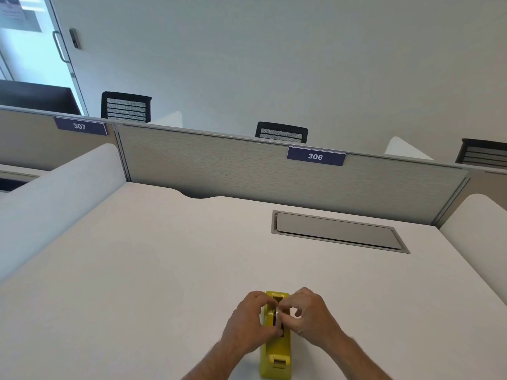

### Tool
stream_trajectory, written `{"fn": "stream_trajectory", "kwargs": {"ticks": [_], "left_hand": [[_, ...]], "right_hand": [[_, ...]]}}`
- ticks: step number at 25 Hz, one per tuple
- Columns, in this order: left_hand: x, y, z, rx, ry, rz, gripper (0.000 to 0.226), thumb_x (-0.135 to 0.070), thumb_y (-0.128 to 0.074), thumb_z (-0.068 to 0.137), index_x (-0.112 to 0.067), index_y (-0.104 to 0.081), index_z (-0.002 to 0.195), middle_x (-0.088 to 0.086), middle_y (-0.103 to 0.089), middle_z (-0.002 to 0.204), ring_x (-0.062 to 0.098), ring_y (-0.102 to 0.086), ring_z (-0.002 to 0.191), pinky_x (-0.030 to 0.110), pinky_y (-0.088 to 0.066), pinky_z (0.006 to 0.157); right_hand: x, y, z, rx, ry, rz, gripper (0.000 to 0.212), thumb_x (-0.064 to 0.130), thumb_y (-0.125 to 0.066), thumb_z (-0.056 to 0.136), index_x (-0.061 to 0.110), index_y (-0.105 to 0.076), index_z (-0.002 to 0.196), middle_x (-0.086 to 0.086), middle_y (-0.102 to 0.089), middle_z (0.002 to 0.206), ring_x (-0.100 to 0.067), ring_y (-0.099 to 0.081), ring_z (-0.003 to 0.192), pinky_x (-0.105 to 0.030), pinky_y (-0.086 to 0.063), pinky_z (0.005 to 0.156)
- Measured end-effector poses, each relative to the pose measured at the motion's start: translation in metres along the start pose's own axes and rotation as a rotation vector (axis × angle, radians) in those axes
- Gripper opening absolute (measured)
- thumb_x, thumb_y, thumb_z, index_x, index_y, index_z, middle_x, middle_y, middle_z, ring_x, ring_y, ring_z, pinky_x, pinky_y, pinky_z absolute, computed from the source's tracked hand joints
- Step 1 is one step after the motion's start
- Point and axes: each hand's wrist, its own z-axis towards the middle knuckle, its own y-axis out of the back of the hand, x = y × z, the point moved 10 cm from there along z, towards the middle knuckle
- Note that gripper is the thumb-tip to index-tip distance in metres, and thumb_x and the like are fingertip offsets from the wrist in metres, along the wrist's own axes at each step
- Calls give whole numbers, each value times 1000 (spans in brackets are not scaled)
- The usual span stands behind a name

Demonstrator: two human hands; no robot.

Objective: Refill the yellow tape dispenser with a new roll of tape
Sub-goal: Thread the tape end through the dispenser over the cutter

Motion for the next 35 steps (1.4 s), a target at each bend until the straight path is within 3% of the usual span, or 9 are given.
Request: {"fn": "stream_trajectory", "kwargs": {"ticks": [4,15,23,35], "left_hand": [[0,1,1,-9,3,-1,53,-55,-79,67,-42,-59,114,-21,-49,128,5,-51,112,27,-51,97],[-2,0,-1,-9,-12,34,54,-55,-80,65,-43,-58,113,-22,-48,128,5,-52,110,26,-53,95],[-5,3,0,-30,-39,19,52,-60,-75,67,-42,-58,112,-22,-50,126,2,-53,108,21,-53,92],[1,-1,2,-1,18,46,56,-61,-80,60,-48,-55,108,-28,-44,122,5,-55,102,20,-53,85]], "right_hand": [[4,-7,0,50,58,-70,24,47,-67,79,36,-73,100,28,-70,90,-3,-52,93,-22,-52,68],[5,-3,2,34,78,-57,15,43,-67,83,42,-74,96,41,-67,84,-4,-52,92,-19,-51,63],[5,-5,3,57,76,-105,18,43,-67,77,34,-74,90,24,-71,84,-4,-51,92,-25,-54,65],[7,0,4,56,68,-79,17,40,-67,80,35,-77,94,32,-71,83,-2,-52,89,-24,-54,64]]}}
